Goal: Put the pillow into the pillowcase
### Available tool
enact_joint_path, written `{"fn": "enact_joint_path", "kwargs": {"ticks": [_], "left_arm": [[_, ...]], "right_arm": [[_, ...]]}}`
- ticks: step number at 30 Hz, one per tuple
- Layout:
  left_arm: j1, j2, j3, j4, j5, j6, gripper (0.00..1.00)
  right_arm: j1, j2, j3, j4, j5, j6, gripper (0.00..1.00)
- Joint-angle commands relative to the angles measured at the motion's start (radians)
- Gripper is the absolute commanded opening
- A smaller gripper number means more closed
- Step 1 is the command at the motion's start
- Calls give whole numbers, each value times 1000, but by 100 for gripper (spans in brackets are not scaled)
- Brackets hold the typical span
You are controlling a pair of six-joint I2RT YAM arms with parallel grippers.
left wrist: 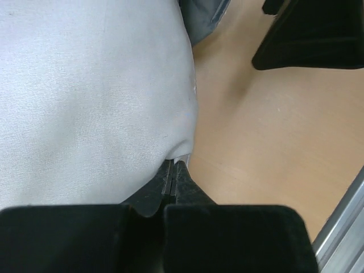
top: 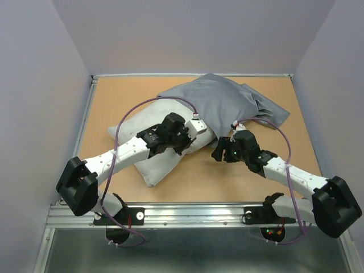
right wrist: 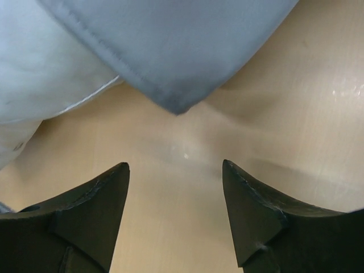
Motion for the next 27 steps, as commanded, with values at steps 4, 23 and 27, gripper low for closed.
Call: {"fn": "enact_joint_path", "kwargs": {"ticks": [4,23,27], "left_arm": [[68,30,120,23,155,-64,0],[168,93,187,67,212,-179,0],[191,101,197,73,229,-202,0]], "right_arm": [[-44,181,31,269,159,-8,69],[-87,315,200,346,-77,-120,78],[-89,374,212,328,-58,-121,50]]}}
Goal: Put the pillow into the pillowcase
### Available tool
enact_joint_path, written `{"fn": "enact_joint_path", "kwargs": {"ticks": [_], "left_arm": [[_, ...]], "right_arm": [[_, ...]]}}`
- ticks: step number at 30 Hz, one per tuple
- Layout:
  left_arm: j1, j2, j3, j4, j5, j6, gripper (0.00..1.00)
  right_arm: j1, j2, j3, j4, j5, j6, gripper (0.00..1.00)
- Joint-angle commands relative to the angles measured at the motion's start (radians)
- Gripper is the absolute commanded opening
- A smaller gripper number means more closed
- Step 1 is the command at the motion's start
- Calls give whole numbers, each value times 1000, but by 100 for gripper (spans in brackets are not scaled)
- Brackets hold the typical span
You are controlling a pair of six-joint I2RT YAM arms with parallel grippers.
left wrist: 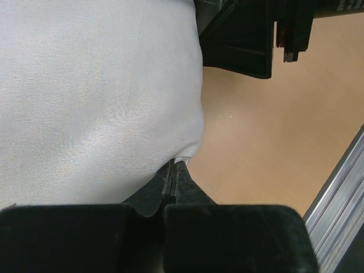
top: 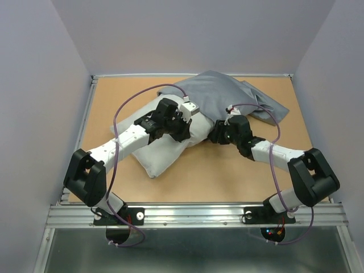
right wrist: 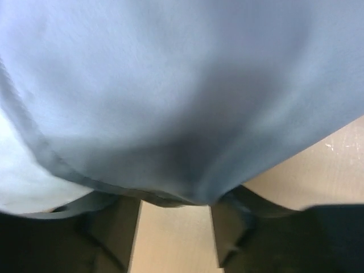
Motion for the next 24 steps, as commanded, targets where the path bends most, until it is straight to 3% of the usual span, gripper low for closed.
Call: {"fn": "enact_joint_path", "kwargs": {"ticks": [1,4,6,7,8,12,17,20,23,24], "left_arm": [[31,-1,73,73,35,-37,0],[62,5,76,99,60,-73,0],[73,15,81,114,69,-89,0],[85,21,82,119,80,-97,0],[96,28,84,160,103,-150,0],[116,27,105,249,112,-195,0],[183,62,310,370,124,-331,0],[200,21,366,398,117,-357,0],[194,-77,259,446,138,-397,0],[177,-96,218,462,135,-405,0]], "right_arm": [[-5,43,58,-7,-13,-26,48],[-5,58,68,-47,-13,-40,48],[-5,62,68,-51,-10,-52,34],[-7,66,80,-50,-5,-61,26],[-4,69,137,-50,-27,-85,1],[-5,69,312,-47,-184,-151,1],[37,199,809,-79,-408,-147,0],[106,285,999,-131,-502,-147,1],[177,258,993,-151,-567,-149,1],[198,232,919,-154,-580,-130,0]]}}
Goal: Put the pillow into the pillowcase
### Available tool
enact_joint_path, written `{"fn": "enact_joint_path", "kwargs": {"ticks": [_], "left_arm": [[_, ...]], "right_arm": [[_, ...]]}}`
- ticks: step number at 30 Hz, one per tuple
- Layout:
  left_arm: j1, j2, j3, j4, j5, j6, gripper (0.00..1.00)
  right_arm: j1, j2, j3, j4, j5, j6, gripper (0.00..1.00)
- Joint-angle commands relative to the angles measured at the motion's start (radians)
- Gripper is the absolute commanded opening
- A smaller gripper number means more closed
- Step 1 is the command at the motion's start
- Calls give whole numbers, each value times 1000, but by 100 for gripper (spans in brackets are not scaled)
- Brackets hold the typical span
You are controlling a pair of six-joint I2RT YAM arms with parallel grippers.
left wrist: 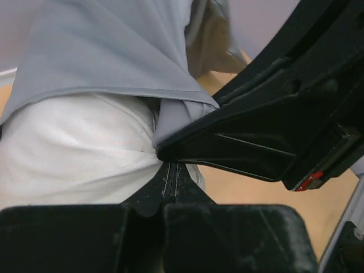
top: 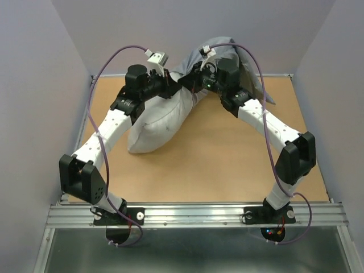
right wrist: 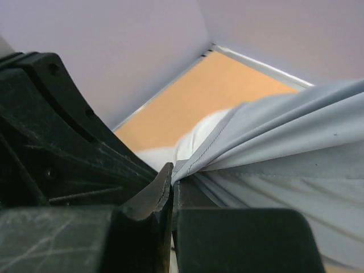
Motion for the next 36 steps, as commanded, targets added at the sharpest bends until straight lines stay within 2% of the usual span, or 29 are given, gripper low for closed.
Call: {"fn": "enact_joint_path", "kwargs": {"ticks": [1,5,8,12,15,21,24,27,28,30,32,33,34,36], "left_arm": [[-78,-149,-111,188,66,-84,0],[-104,-163,-385,247,44,-141,0],[-130,-108,-461,277,-47,-126,0],[-135,16,-425,274,-171,-118,0],[-130,107,-325,271,-245,-109,0],[-124,144,-194,328,-212,-57,0],[-130,99,-200,249,-149,50,0],[-144,30,-211,48,-62,199,29],[-147,-17,-220,-9,-49,247,46],[-144,-77,-240,-154,-29,366,60],[-132,-173,-265,-225,-28,425,81],[-112,-203,-270,-276,-38,452,83],[-100,-250,-271,-296,-45,495,90],[-75,-276,-263,-357,-83,552,91]], "right_arm": [[142,-96,-69,11,-273,32,1],[159,-347,-391,4,-248,82,1],[159,-517,-578,-100,-217,100,1],[158,-657,-658,-179,-224,134,1],[158,-698,-657,-309,-201,133,0],[93,-710,-721,-365,-91,61,1],[47,-661,-746,-366,-109,58,1],[24,-629,-770,-366,-102,41,1],[12,-626,-783,-366,-93,41,0],[-29,-624,-795,-366,-102,33,1],[-42,-627,-816,-371,-100,21,1],[-43,-629,-826,-369,-100,16,1],[-43,-630,-833,-368,-105,6,1],[-45,-615,-853,-368,-132,-2,0]]}}
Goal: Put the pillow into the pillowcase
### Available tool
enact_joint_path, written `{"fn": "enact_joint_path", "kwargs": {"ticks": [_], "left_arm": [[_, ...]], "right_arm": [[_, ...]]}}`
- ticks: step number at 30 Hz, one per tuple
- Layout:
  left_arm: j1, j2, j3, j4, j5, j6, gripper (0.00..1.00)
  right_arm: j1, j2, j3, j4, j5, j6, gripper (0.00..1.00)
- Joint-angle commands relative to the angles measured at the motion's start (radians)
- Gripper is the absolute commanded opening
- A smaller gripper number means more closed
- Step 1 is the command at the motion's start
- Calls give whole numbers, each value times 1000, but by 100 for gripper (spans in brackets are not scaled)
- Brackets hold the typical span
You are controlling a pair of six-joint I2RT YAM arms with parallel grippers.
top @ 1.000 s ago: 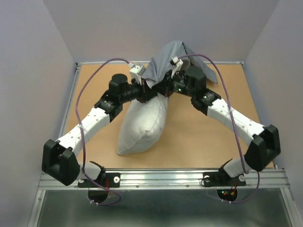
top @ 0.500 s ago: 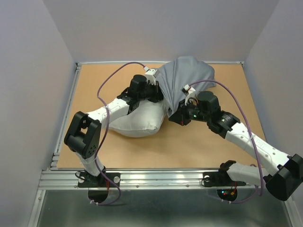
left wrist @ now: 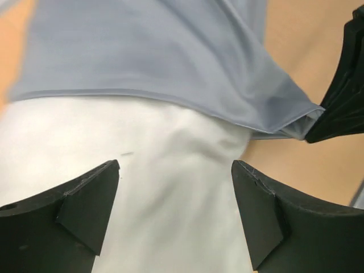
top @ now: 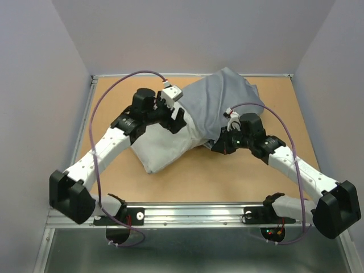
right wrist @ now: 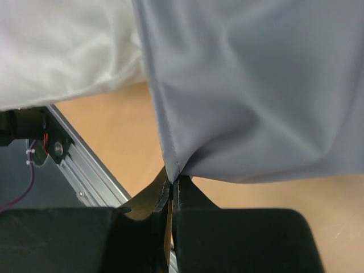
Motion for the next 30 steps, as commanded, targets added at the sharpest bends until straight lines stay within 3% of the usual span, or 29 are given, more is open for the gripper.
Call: {"fn": "enact_joint_path", "kwargs": {"ticks": [1,3,4,8,10,11,13,16,18,19,22,24,26,30], "left_arm": [[59,-100,8,-166,-66,211,92],[88,-102,8,-183,-77,225,93],[124,-84,9,-188,-72,253,99],[170,25,43,-244,-66,398,99],[191,67,49,-248,-57,447,99],[214,99,58,-245,-26,489,99],[230,160,93,-252,-6,512,99],[231,238,135,-310,95,541,98],[224,312,167,-355,158,552,77],[218,338,184,-355,179,552,51],[188,314,175,-295,187,582,15],[120,254,154,-263,136,659,0],[72,196,128,-254,111,716,0],[-57,110,54,-252,72,823,0]], "right_arm": [[0,11,-41,3,-93,-40,0],[-2,28,-65,7,-139,-38,1],[0,33,-77,15,-162,-46,1],[0,34,-105,14,-217,-80,3],[0,31,-102,-8,-246,-97,14],[0,34,-90,-25,-290,-118,32],[1,30,-32,-96,-327,-141,51],[0,8,49,-157,-294,-184,57],[1,-3,158,-158,-214,-180,59],[0,10,200,-157,-161,-166,60],[-3,88,384,-157,-41,-150,64],[-9,170,514,-155,63,-176,67],[-19,222,591,-157,149,-195,70],[-28,348,683,-160,170,-255,71]]}}
